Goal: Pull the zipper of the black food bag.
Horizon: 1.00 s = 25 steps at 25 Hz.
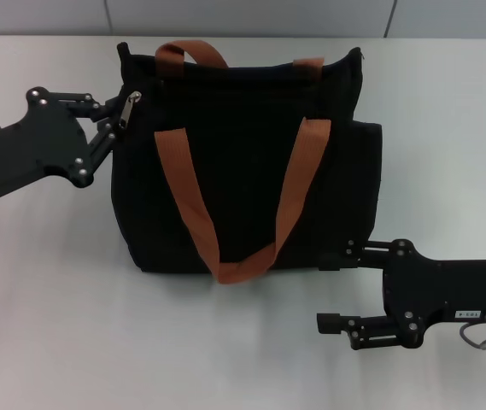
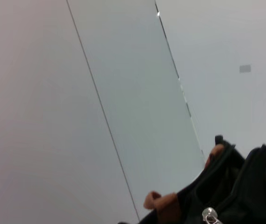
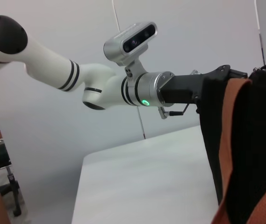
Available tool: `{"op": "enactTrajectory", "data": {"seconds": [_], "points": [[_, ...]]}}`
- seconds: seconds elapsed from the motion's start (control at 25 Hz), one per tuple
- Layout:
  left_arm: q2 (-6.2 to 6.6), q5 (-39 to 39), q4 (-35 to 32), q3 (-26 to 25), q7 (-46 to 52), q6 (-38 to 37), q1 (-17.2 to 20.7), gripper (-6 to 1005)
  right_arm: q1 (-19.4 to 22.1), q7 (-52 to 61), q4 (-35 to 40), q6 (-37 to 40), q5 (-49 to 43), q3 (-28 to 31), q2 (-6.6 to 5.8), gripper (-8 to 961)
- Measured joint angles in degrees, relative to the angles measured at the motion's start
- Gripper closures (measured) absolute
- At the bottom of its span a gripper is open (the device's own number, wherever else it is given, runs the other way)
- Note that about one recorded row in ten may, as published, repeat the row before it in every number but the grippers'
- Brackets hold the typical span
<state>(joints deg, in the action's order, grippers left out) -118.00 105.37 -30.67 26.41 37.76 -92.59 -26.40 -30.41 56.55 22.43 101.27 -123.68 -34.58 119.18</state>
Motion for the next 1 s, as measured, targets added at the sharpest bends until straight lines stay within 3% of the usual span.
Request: {"op": "enactTrajectory", "data": {"seconds": [0.24, 0.56, 0.88, 1.0], "points": [[0.04, -1.7, -0.3, 0.0, -1.3, -2.8, 1.5, 928, -0.5, 0.1, -0.2, 1.9, 1.0, 0.0, 0.00, 186], [-0.37, -2.9, 0.0, 0.0, -3.1, -3.3, 2.2, 928, -2.0, 4.6, -0.3, 6.4, 7.4, -0.3, 0.07, 187], [-0.60, -4.1, 0.3, 0.1, -4.0, -3.4, 2.0, 928, -8.2, 25.0, 1.4, 7.5, 14.3, 0.1, -0.15, 187], [-0.63, -4.2, 1.3, 0.0, -4.9, -3.4, 1.6, 928, -12.8, 35.8, 3.1, 5.4, 15.7, 0.0, -0.17, 187]]}}
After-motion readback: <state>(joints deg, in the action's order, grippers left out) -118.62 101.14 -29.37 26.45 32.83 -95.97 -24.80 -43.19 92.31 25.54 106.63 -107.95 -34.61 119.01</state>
